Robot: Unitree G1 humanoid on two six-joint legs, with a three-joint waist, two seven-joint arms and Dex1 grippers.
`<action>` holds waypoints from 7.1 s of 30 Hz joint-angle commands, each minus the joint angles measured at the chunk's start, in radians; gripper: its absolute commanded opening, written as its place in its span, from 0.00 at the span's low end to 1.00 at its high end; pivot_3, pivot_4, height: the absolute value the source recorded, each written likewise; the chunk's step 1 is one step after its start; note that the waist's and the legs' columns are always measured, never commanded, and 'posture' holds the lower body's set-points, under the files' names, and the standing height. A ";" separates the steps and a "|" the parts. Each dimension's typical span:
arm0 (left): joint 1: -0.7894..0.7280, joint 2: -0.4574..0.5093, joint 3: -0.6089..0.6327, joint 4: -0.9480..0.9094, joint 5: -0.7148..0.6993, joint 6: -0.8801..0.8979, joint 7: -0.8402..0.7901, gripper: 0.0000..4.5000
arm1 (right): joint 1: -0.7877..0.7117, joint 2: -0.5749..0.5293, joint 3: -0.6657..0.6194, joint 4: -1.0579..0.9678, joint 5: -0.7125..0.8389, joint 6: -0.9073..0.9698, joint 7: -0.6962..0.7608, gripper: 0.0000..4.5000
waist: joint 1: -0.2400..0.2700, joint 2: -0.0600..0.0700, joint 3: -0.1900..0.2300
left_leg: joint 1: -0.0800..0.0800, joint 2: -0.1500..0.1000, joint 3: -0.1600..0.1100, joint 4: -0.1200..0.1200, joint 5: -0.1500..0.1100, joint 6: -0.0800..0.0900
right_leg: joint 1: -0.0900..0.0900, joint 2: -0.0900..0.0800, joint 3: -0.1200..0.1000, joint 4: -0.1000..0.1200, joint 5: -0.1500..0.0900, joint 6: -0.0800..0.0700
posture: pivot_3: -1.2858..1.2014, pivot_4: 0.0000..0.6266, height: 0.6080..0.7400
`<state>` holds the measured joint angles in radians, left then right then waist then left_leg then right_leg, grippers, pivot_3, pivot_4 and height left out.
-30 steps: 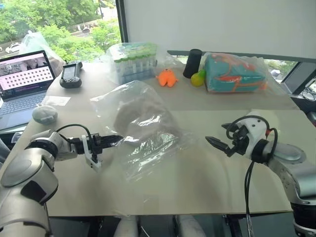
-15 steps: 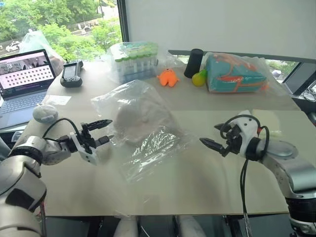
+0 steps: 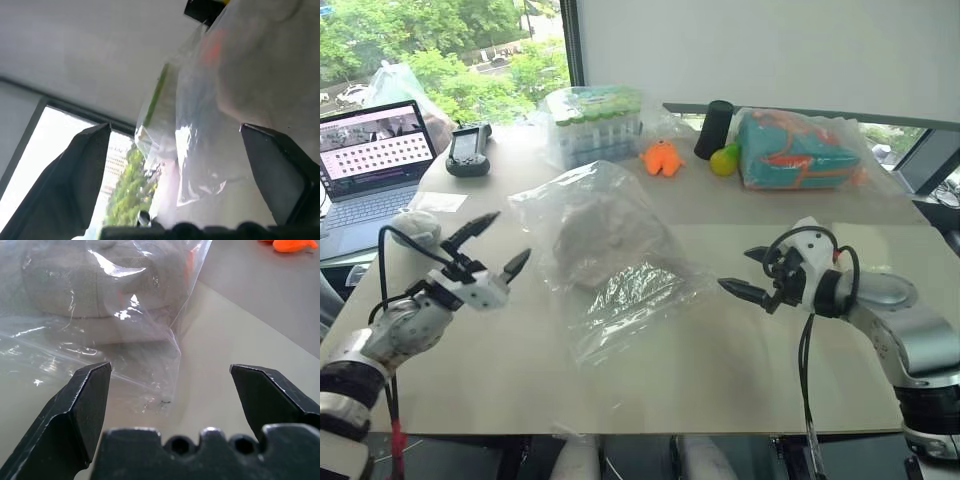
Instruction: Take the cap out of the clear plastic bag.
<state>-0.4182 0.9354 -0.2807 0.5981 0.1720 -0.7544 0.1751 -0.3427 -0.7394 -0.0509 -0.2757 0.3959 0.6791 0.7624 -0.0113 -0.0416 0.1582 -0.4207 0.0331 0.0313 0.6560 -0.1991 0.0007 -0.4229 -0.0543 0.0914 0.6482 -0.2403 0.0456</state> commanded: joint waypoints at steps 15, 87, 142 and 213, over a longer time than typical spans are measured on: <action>-0.201 -0.391 0.130 -0.534 -0.410 0.808 -0.672 0.98 | 0.012 0.025 -0.032 -0.044 -0.017 -0.020 -0.062 1.00 | -0.017 0.000 0.000 | -0.003 -0.001 -0.004 0.003 0.000 0.000 | 0.000 0.001 0.000 -0.001 0.001 0.001 | 0.52 0.24 1.00; -0.300 -0.272 0.164 -0.785 -0.358 1.278 -1.133 0.01 | -0.024 0.080 -0.018 -0.228 0.105 0.040 -0.072 1.00 | -0.034 0.000 0.000 | -0.002 0.001 -0.004 0.004 0.000 0.001 | 0.001 0.005 0.003 -0.001 -0.003 0.005 | 0.52 0.24 1.00; -0.303 -0.335 0.163 -0.766 -0.346 1.276 -1.048 0.71 | -0.282 0.225 0.473 0.363 -0.750 -0.741 -0.074 1.00 | -0.034 0.000 0.000 | -0.002 0.005 -0.005 0.004 0.000 0.001 | -0.001 0.009 0.003 -0.001 0.001 -0.002 | 0.52 0.24 1.00; -0.355 -0.358 0.141 -0.780 -0.345 1.368 -0.991 0.00 | -0.312 0.353 0.470 0.418 -0.905 -0.776 -0.222 0.52 | -0.034 0.000 0.000 | -0.002 0.005 -0.005 0.004 0.000 0.001 | -0.001 0.010 0.003 0.000 0.001 -0.003 | 0.52 0.24 1.00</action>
<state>-0.7656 0.5775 -0.1642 -0.1426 -0.1616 0.6168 -0.8245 -0.6525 -0.3857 0.4325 0.1826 -0.5269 -0.0794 0.5454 -0.0455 -0.0411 0.1581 -0.4225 0.0383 0.0264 0.6601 -0.1993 0.0012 -0.4236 -0.0447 0.0947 0.6478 -0.2389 0.0427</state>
